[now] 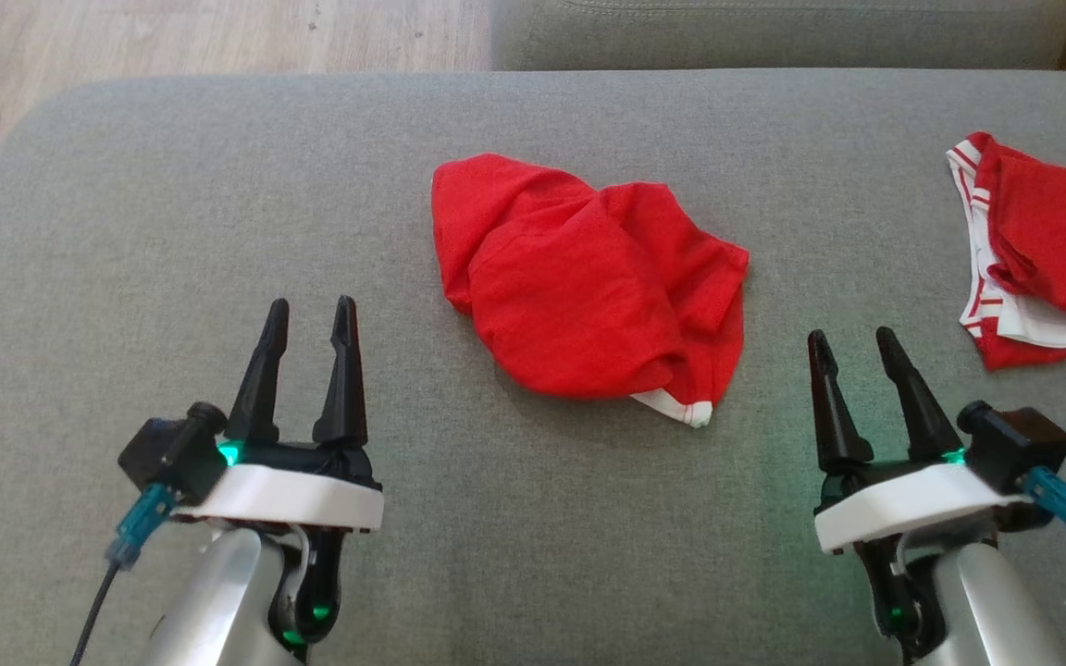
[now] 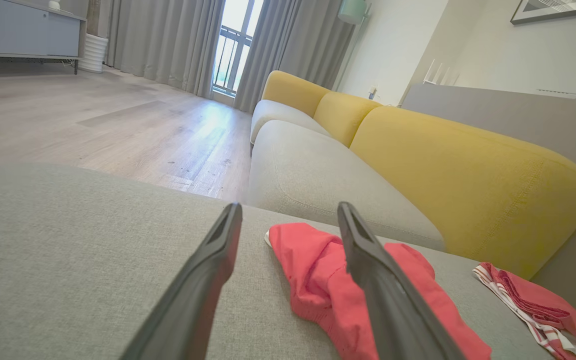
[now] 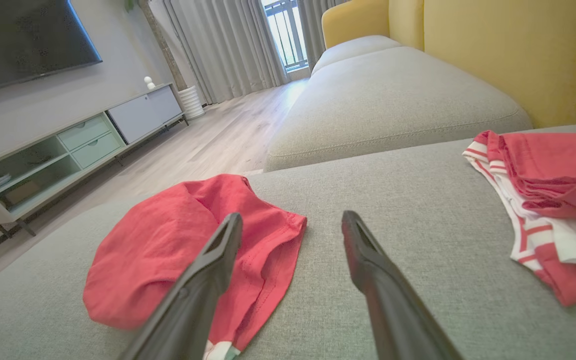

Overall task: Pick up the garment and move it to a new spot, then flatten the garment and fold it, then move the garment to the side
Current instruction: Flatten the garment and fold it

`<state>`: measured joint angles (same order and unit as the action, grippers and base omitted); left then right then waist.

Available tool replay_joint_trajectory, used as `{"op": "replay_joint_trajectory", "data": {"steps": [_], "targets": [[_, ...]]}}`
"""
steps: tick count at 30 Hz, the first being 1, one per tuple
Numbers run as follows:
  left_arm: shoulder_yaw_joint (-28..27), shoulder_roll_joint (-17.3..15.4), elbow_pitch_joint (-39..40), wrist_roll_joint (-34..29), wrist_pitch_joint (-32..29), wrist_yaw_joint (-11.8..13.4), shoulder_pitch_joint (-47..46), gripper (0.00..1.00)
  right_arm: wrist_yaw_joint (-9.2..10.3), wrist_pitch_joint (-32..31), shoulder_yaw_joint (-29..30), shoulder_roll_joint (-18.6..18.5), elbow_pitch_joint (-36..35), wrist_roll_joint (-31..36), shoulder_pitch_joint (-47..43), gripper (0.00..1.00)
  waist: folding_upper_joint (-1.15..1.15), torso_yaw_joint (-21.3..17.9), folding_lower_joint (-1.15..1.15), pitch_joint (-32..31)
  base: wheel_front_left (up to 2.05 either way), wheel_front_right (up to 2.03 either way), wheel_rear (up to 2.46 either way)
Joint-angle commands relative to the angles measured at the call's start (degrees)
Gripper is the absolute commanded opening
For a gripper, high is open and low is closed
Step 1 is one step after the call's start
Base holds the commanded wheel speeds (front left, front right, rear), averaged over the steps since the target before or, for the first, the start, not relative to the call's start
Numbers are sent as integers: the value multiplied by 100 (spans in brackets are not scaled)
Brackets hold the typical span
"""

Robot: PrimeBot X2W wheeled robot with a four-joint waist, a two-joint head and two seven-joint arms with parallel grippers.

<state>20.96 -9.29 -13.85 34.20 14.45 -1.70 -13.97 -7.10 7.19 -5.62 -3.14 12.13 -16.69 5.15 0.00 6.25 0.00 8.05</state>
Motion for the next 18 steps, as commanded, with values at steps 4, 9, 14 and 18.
{"op": "replay_joint_trajectory", "data": {"steps": [4,9,14,18], "targets": [[-109,-89,240,-68,43,0,-169,100,-39,107,-109,25,-252,-27,270,100,0,27,0,109,0,0,0],[-34,-31,206,-56,22,-40,-274,100,-39,-183,-163,25,96,151,728,100,0,223,0,344,0,0,0],[16,33,108,-51,27,-86,-356,100,-39,-673,-134,26,968,-35,1284,100,0,472,0,511,0,0,0],[43,89,28,-55,33,-124,-423,100,-39,-845,-156,26,1722,-64,1684,100,0,673,0,582,0,0,0]]}}
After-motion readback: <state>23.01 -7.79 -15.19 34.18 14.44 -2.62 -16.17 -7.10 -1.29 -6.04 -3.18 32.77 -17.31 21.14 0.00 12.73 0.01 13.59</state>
